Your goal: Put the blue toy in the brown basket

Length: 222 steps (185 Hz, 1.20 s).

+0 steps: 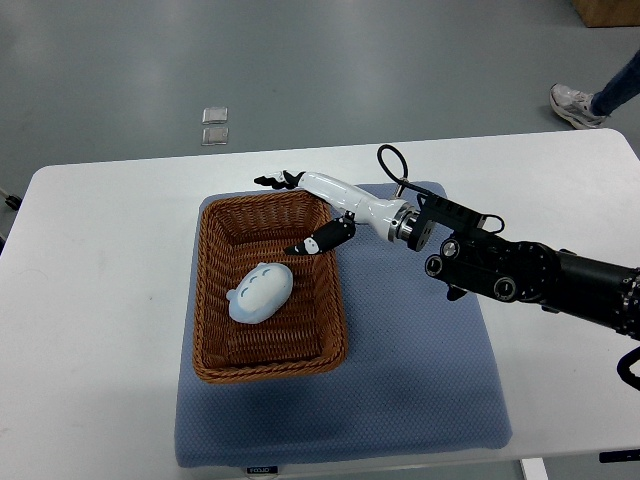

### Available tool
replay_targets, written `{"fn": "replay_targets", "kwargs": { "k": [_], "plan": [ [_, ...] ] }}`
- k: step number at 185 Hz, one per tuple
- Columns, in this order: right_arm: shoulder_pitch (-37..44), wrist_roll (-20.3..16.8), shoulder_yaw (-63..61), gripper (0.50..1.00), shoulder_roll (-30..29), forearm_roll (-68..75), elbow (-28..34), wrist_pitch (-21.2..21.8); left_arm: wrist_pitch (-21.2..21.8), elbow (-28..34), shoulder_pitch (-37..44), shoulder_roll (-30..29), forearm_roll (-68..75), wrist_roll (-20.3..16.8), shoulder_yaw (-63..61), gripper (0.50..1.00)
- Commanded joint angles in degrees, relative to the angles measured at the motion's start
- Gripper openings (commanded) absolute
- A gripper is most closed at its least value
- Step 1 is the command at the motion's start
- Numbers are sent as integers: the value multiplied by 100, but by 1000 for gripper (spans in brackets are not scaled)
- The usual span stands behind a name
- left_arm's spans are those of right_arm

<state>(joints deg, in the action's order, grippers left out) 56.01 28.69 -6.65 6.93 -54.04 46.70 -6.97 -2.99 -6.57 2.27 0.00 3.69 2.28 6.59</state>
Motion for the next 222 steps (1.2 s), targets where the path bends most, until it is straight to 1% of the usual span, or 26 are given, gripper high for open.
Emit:
{"fn": "replay_targets", "kwargs": {
  "k": [1, 8, 15, 21, 34, 47, 52, 65, 94, 111, 123, 144, 167, 195, 222],
  "plan": [
    [-20, -48, -538, 901, 142, 587, 6, 819, 0, -2, 1, 0, 0, 0, 0, 1000],
    [-38, -57, -750, 901, 195, 693, -3, 1048, 0, -2, 1, 0, 0, 0, 0, 1000],
    [-117, -144, -1013, 901, 230, 816, -20, 1311, 0, -2, 1, 0, 0, 0, 0, 1000],
    [-152, -215, -1146, 901, 239, 895, -38, 1426, 0, -2, 1, 0, 0, 0, 0, 1000],
    [-240, -645, -1523, 901, 256, 1211, -126, 1839, 0, 7, -8, 0, 0, 0, 0, 1000],
    [-337, -909, -1699, 903, 344, 1519, -240, 2103, 0, -2, 1, 0, 0, 0, 0, 1000],
    [-389, -1014, -1743, 913, 388, 1677, -293, 2208, 0, -2, 1, 0, 0, 0, 0, 1000],
    [-495, -1155, -1787, 913, 450, 2020, -389, 2358, 0, -2, 1, 0, 0, 0, 0, 1000],
    [-653, -1296, -1787, 915, 459, 2706, -565, 2384, 0, -2, 1, 0, 0, 0, 0, 1000],
    [-723, -1577, -1796, 915, 485, 3127, -846, 2393, 0, -2, 1, 0, 0, 0, 0, 1000],
    [-758, -1709, -1796, 915, 494, 3505, -978, 2410, 0, 7, 1, 0, 0, 0, 0, 1000],
    [-767, -1718, -1796, 917, 520, 3910, -1058, 2455, 0, 7, 1, 0, 0, 0, 0, 1000],
    [-802, -1726, -1980, 919, 687, 4287, -1057, 2657, 0, -2, 1, 0, 0, 0, 0, 1000],
    [-952, -1718, -2446, 919, 661, 4525, -1066, 2551, 0, 7, 1, 0, 0, 0, 0, 1000],
    [-1022, -1691, -2490, 919, 590, 4525, -1066, 2595, 0, -2, -8, 0, 0, 0, 0, 1000]
  ]
}}
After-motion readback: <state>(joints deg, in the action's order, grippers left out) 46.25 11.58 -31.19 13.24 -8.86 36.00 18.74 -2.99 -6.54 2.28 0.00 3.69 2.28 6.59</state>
